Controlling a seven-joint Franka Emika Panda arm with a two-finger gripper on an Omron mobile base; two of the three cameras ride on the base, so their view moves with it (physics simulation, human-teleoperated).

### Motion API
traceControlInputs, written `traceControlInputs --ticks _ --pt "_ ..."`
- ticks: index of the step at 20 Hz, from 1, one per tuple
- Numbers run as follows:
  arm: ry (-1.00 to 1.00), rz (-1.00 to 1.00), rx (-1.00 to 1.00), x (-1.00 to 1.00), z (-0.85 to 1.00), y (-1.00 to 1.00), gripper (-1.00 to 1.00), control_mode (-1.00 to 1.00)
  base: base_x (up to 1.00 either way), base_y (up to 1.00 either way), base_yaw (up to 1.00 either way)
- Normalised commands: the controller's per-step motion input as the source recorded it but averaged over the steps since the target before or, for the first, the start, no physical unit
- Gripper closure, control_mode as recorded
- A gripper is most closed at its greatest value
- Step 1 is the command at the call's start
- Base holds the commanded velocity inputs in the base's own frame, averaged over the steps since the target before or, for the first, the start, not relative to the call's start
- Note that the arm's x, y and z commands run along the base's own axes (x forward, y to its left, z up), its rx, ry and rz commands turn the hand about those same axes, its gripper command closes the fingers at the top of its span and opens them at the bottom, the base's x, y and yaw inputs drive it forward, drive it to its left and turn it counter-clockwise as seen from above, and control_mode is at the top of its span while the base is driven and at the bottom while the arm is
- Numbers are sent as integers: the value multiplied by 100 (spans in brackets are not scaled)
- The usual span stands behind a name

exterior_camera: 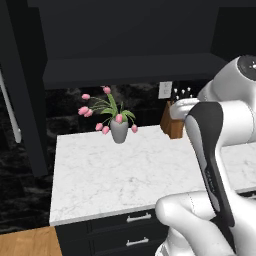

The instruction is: Gather all objects into one cabinet and sort the glasses and bowls to opposite sides.

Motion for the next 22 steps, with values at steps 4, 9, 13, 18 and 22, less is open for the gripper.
traceControlInputs --ticks 4,9,13,18,22 --pt "0 0 6 -22 -9 -18 100 -100 0 0 0" --pt "0 0 0 -11 -2 0 100 -100 0 0 0" --pt "0 0 0 0 0 0 100 -100 0 0 0" --pt "0 0 0 -3 0 0 100 100 -7 0 0" --pt "0 0 0 0 0 0 100 100 -92 0 0"
